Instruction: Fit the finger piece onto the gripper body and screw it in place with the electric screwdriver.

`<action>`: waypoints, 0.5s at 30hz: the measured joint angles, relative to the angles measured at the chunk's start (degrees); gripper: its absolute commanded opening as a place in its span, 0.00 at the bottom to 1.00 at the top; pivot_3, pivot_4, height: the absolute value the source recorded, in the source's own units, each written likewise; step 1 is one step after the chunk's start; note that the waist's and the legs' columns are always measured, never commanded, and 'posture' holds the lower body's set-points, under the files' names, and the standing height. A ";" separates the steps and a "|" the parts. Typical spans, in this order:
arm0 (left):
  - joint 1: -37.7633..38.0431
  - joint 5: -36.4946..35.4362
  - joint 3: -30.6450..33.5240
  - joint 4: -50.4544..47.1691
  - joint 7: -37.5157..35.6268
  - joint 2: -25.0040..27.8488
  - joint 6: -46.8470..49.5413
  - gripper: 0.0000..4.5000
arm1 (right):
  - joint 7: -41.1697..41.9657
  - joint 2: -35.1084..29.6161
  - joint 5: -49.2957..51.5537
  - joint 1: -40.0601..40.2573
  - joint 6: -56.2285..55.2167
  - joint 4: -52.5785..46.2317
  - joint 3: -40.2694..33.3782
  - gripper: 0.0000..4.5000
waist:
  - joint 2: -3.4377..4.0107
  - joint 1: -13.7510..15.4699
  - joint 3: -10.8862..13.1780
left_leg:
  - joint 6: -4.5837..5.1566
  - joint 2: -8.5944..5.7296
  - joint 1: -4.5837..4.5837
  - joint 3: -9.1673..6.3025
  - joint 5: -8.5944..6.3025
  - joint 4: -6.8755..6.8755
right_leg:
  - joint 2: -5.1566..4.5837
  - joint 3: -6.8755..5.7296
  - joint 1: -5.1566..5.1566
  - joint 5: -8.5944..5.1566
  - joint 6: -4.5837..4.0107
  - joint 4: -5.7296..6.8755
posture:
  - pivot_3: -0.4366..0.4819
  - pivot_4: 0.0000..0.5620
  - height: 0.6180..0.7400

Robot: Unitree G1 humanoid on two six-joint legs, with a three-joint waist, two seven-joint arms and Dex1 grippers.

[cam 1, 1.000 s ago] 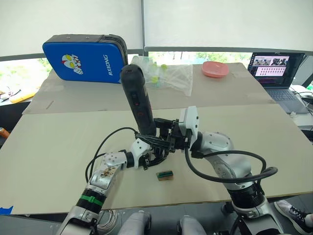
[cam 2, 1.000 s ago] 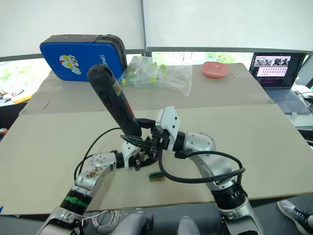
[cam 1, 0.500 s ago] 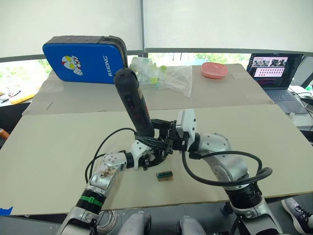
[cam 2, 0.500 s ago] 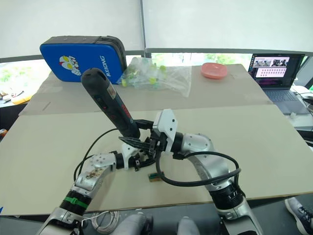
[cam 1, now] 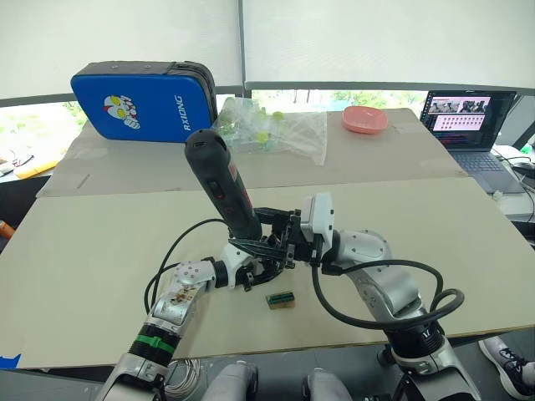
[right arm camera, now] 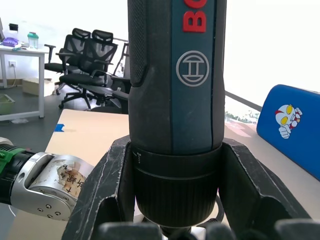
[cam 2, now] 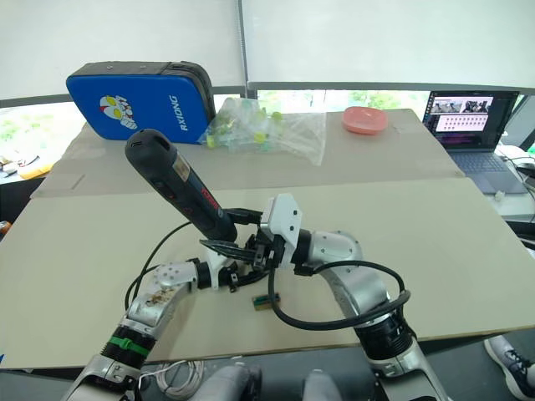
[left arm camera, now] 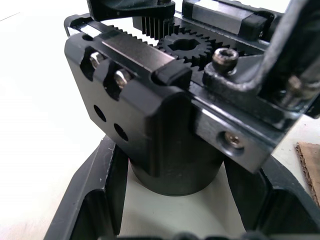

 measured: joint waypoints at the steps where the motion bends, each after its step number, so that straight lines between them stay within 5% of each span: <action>1: 0.01 -0.03 0.01 0.00 0.00 0.00 0.03 0.51 | -0.07 0.07 0.00 -0.20 0.17 0.16 0.05 0.42 | 0.00 0.00 0.00 | 0.00 0.00 0.01 0.00 0.00 0.00 | 0.00 0.00 0.00 0.00 0.00 0.00 | 0.48 0.27 1.00; 15: 0.06 -0.20 0.04 0.01 0.00 0.00 0.05 0.51 | 1.41 0.44 0.00 -0.55 0.23 0.66 0.21 0.42 | 0.00 -0.02 0.00 | -0.01 0.01 0.01 0.00 -0.01 -0.02 | -0.01 0.00 0.00 -0.01 -0.01 -0.02 | 0.48 0.27 1.00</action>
